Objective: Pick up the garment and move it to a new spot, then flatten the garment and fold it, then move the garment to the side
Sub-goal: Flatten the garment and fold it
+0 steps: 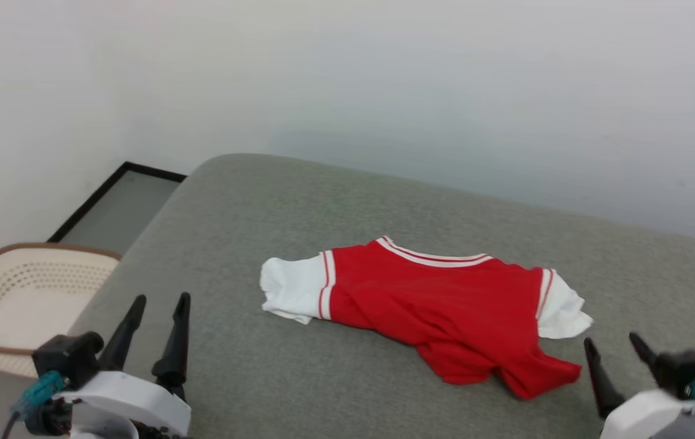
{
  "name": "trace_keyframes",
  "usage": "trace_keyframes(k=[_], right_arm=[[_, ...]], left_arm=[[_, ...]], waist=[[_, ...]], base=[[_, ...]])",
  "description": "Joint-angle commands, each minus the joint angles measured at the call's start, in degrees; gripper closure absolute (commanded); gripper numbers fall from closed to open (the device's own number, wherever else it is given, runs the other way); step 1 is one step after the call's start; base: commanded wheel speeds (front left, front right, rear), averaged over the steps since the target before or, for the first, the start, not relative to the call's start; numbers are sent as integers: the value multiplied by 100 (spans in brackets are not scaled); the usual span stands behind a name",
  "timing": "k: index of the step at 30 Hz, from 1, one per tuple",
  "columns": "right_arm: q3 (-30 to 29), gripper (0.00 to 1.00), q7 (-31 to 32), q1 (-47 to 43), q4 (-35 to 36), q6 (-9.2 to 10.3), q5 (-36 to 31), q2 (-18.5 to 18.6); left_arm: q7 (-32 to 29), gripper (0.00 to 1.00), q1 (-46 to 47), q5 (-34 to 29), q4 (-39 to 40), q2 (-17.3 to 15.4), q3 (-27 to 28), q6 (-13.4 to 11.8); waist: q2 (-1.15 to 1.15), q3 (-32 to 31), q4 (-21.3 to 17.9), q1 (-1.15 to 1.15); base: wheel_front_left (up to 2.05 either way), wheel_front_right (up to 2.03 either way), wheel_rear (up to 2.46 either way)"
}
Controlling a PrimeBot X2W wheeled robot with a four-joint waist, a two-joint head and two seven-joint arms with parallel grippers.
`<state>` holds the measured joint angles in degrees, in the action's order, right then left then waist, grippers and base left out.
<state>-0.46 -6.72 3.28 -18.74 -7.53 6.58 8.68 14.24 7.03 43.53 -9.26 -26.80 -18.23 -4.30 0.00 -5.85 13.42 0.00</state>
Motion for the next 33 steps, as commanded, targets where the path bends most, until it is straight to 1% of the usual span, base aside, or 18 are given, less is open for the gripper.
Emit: trace_keyframes(k=[1,3,4,6,7,8,9,10,11,12,18,22,26,29,33], right_arm=[[119,0,268,226,-62,8,192,218],[279,0,731,426,-211,8,393,520],[407,9,954,581,-271,8,575,651],[589,11,1388,886,-411,8,924,954],[697,25,1597,1001,-483,8,1044,1128],[849,16,1841,1116,-569,8,1239,1242],[1012,13,2042,1252,-632,7,1409,1370],[1012,13,2042,1252,-632,7,1409,1370],[1132,3,2248,1390,-721,8,1494,1542],[1258,0,2491,1500,-837,8,1660,1686],[2020,0,3484,2226,-1221,8,2335,2359],[2306,0,3765,2653,-1491,8,2641,2656],[2561,0,3893,2984,-1792,8,2864,2766],[2657,0,3954,3168,-2062,8,3104,2733],[2911,0,4114,3371,-2389,8,3195,2719]], left_arm=[[37,0,0,-32,39,-4,44,4],[38,0,3,-60,60,-40,33,38],[37,0,2,-63,62,-55,41,42],[31,0,29,-42,85,-52,35,63],[5,0,44,-37,78,-50,20,74],[0,0,66,-34,78,-34,-2,82],[-3,0,96,-36,81,-12,-25,91],[-3,0,96,-36,81,-12,-25,91],[-7,0,118,-34,84,9,-44,105],[-24,0,133,-23,71,35,-71,129],[11,0,359,13,27,263,-187,246],[41,0,559,-21,-60,460,-244,372],[70,0,752,-73,-198,649,-265,506],[89,0,881,-96,-300,790,-264,591],[88,0,1017,-139,-458,967,-248,698]], waist=[[0,-63,247,0],[0,-41,311,0],[0,-25,334,0],[0,14,405,0],[0,42,448,0],[0,68,489,0],[0,96,534,0],[0,96,534,0],[0,130,576,0],[0,166,621,0],[0,637,900,0],[0,996,1105,0],[0,1281,1290,0],[0,1468,1432,0],[0,1643,1583,0]], base=[[0,0,0],[0,0,0],[0,0,0],[0,0,0],[0,0,0],[0,0,0],[0,0,0],[0,0,0],[0,0,0],[0,0,0],[0,0,0],[0,0,0],[0,0,0],[0,0,0],[0,0,0]])
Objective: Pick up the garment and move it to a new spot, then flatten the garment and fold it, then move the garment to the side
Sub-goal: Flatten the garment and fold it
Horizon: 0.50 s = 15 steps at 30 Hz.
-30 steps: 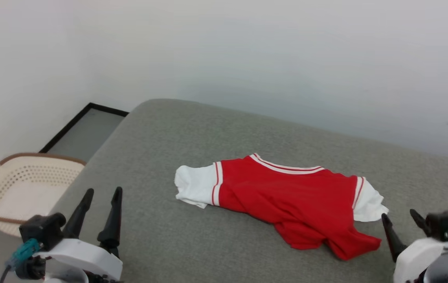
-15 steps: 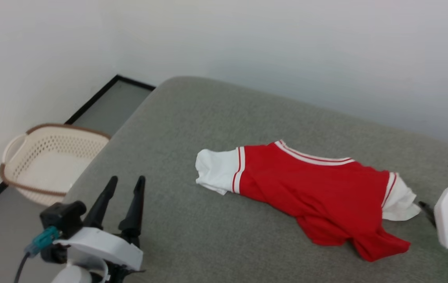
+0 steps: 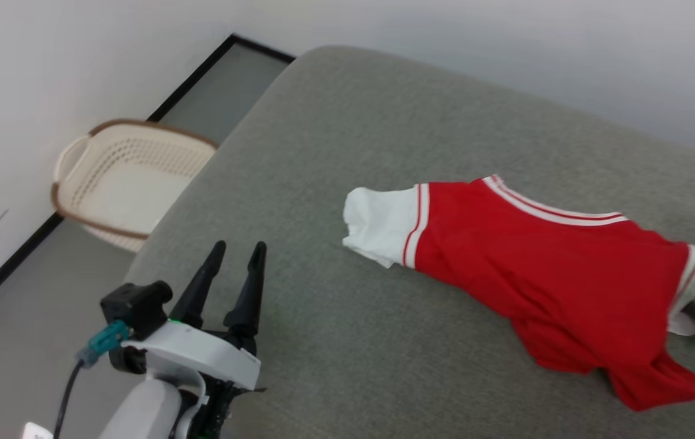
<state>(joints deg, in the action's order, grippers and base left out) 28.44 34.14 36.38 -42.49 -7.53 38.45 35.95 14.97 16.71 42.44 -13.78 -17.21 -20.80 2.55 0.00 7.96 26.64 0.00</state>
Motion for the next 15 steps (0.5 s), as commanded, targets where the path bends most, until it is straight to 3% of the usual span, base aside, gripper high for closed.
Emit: trace_keyframes(k=[1,4,5,7,15], right_arm=[[79,0,92,68,-126,8,64,-56],[257,0,295,58,-464,7,125,-171],[312,16,340,62,-576,7,110,-199],[371,100,302,118,-721,7,80,-254],[498,100,-41,464,-978,7,91,-227]], left_arm=[[18,0,72,-25,-44,51,19,44],[18,0,121,-64,-152,134,49,109],[18,0,136,-50,-185,171,65,137],[20,0,170,-82,-238,203,106,180],[19,0,85,-134,-412,252,328,288]], waist=[[0,291,288,0],[0,355,351,0],[0,366,366,0],[0,381,385,0],[0,257,208,0]], base=[[0,0,0],[0,0,0],[0,0,0],[0,0,0],[0,0,0]])
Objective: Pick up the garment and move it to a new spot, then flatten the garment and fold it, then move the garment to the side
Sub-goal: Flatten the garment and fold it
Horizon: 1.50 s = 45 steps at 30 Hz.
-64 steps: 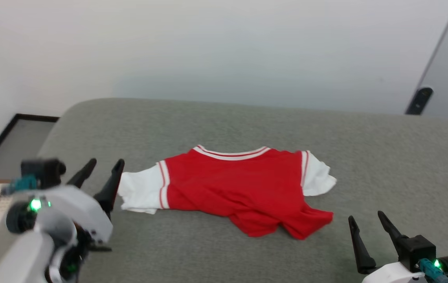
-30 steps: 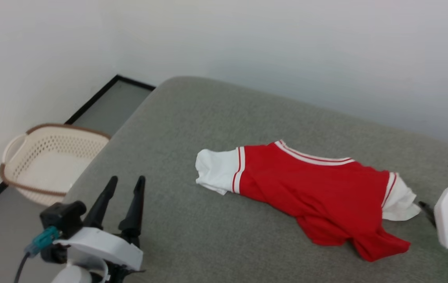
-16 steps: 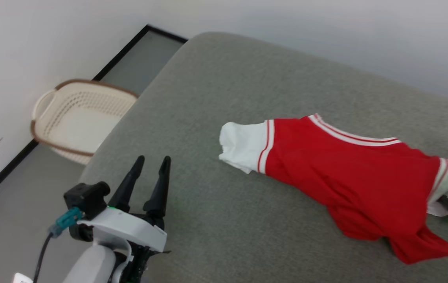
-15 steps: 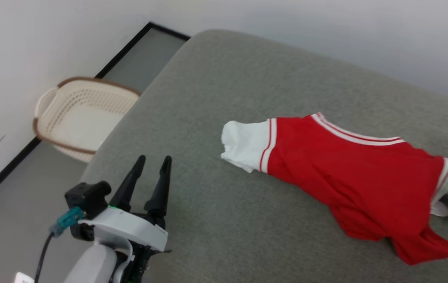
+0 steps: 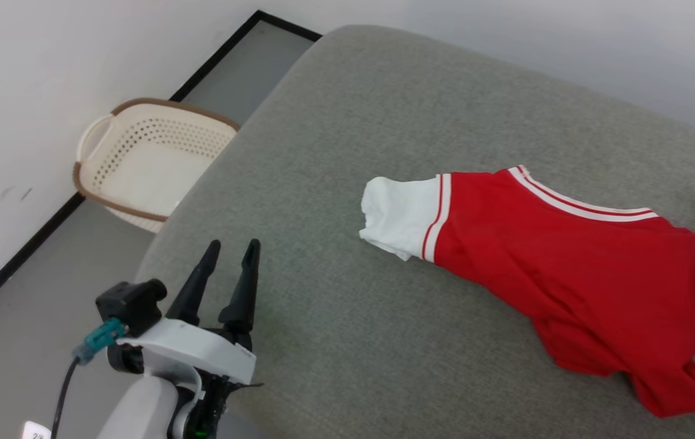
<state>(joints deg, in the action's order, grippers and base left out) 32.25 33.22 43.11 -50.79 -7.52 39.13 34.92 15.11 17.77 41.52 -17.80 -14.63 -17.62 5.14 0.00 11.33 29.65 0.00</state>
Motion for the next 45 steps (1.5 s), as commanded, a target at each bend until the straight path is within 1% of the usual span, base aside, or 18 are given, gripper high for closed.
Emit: trace_keyframes(k=[1,5,9,15,23,27,30,35,38,41,42,43,44,45], right_arm=[[123,100,9,-175,-162,6,43,-97],[146,100,-122,-18,-161,9,122,97],[160,100,-207,146,-141,8,161,215],[193,100,-252,216,-125,8,234,484],[169,100,-227,156,-105,8,382,956],[87,100,-229,105,-157,8,459,1099],[-17,100,-269,27,-304,8,532,1067],[-151,100,-289,-68,-684,8,595,840],[-168,100,-316,-83,-907,6,585,636],[-173,100,-361,-49,-1033,6,545,541],[-150,78,-398,-17,-1055,5,493,506],[-125,49,-446,34,-1073,4,451,485],[-101,16,-479,92,-1081,2,419,462],[-88,0,-469,144,-1105,0,418,436]], left_arm=[[5,0,-28,-50,-21,-18,33,39],[5,0,-83,-62,-29,-63,111,41],[1,0,-129,-35,-16,-124,159,30],[-50,0,-133,7,45,-169,171,-11],[-139,0,-99,31,123,-213,127,-33],[-158,0,-67,40,168,-236,122,-43],[-164,0,-20,41,200,-217,91,-36],[-221,0,99,60,194,-191,16,0],[-250,0,166,50,153,-191,-35,28],[-262,0,196,50,125,-195,-63,33],[-268,0,196,50,107,-204,-70,38],[-273,0,194,50,90,-213,-73,38],[-273,0,181,53,75,-225,-70,30],[-277,0,155,51,59,-241,-69,18]], waist=[[0,-110,-139,0],[0,-220,-341,0],[0,-306,-564,0],[0,-344,-829,0],[0,-293,-1038,0],[0,-210,-1095,0],[0,-105,-1109,0],[0,62,-1057,0],[0,112,-1019,0],[0,112,-1003,0],[0,95,-1003,0],[0,69,-1013,0],[0,36,-1032,0],[0,-12,-1060,0]], base=[[0,0,0],[0,0,0],[0,0,0],[0,0,0],[0,0,0],[0,0,0],[0,0,0],[0,0,0],[0,0,0],[0,0,0],[0,0,0],[0,0,0],[0,0,0],[0,0,0]])
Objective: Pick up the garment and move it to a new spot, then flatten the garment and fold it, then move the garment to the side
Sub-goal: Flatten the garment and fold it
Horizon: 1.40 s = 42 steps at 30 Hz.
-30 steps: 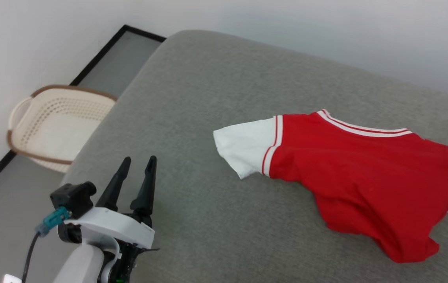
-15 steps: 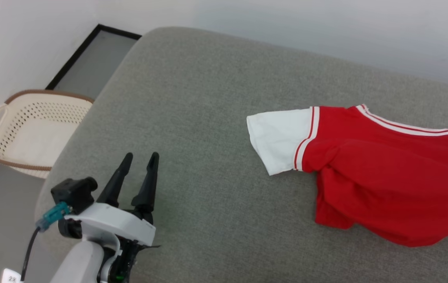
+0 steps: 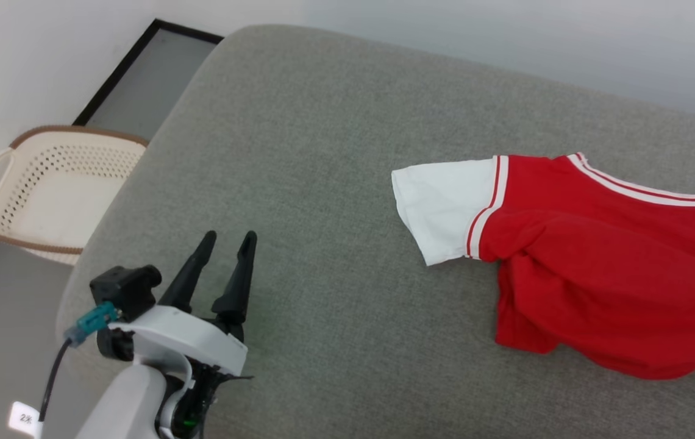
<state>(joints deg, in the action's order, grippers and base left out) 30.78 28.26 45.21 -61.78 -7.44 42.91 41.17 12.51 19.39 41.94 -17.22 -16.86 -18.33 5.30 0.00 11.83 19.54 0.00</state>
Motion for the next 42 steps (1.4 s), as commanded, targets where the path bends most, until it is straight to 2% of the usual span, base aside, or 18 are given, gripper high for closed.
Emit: trace_keyframes(k=[1,8,15,18,22,26,30,35,39,42], right_arm=[[88,0,54,-29,-9,-8,13,-214],[329,0,-16,71,331,0,-96,-104],[452,0,-471,-117,871,0,-192,5],[387,0,-1020,-262,1138,0,-311,72],[147,0,-2147,-615,1452,0,-623,-66],[-294,0,-3260,-1088,1716,0,-1037,-377],[-920,0,-4149,-1622,1969,0,-1616,-916],[-1878,0,-4344,-2378,2910,0,-2581,-1729],[-2696,0,-4347,-3133,4089,0,-3328,-2439],[-2961,0,-4349,-3577,4791,0,-3706,-2869]], left_arm=[[-17,0,-38,8,-11,-35,6,-10],[-74,0,-302,33,77,-232,69,-112],[-128,0,-675,83,324,-424,187,-283],[-145,0,-831,80,447,-482,220,-371],[-94,0,-1062,58,632,-554,294,-494],[-18,0,-1301,11,867,-624,400,-651],[77,0,-1567,-108,1083,-636,489,-866],[173,0,-1819,-307,1282,-599,495,-1014],[224,0,-1889,-385,1343,-517,486,-930],[229,0,-1778,-401,1275,-498,470,-869]], waist=[[0,-114,-85,0],[0,-547,-511,0],[0,-924,-1110,0],[0,-1045,-1329,0],[0,-1201,-1624,0],[0,-1284,-1901,0],[0,-1326,-2176,0],[0,-1349,-2434,0],[0,-1312,-2558,0],[0,-1257,-2625,0]], base=[[0,0,0],[0,0,0],[0,0,0],[0,0,0],[0,0,0],[0,0,0],[0,0,0],[0,0,0],[0,0,0],[0,0,0]])
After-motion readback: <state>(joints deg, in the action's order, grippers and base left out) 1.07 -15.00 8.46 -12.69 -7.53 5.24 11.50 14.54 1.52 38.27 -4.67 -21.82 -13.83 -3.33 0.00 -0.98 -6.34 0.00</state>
